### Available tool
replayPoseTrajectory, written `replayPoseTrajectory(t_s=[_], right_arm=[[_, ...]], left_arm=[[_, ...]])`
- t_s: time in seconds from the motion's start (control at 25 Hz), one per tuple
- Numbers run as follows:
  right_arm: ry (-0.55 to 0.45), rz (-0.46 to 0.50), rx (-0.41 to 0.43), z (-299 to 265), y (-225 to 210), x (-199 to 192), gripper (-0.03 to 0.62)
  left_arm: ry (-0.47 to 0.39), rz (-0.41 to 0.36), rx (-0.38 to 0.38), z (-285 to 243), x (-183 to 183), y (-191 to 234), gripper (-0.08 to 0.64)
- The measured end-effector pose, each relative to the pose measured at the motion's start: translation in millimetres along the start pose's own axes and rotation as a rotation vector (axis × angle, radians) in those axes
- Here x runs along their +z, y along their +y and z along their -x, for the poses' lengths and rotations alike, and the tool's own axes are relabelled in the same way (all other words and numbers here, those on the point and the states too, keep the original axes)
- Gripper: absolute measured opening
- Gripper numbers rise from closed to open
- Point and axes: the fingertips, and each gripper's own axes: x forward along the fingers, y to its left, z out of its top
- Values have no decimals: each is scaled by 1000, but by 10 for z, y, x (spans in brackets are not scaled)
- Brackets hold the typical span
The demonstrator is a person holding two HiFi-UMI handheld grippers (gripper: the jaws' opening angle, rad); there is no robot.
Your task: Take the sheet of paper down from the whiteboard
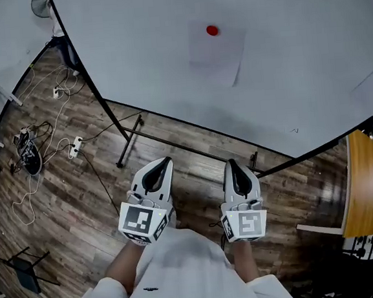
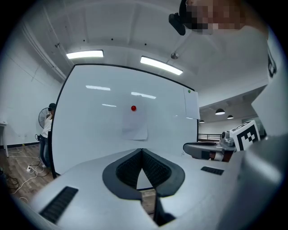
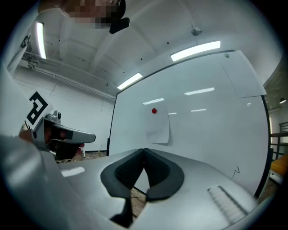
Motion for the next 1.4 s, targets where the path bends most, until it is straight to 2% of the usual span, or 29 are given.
replayPoseTrajectory(t_s=[0.28, 0.6, 0.84, 1.08, 1.4], right_arm=[[19, 6, -86, -835, -216, -83, 11], [21, 46, -159, -1274, -405, 10, 11], [10, 22, -160, -1454, -590, 69, 11], [-10, 21, -139, -1545, -637, 93, 11], [-16, 2, -144, -1635, -757, 113, 11]], left_arm=[[14, -3, -97, -824, 113, 538, 6], [22, -6, -185, -1310, 219, 782, 6], [9, -14, -200, -1553, 307, 684, 6], [-8, -13, -177, -1611, 343, 734, 6], [-2, -11, -193, -1742, 349, 640, 6]])
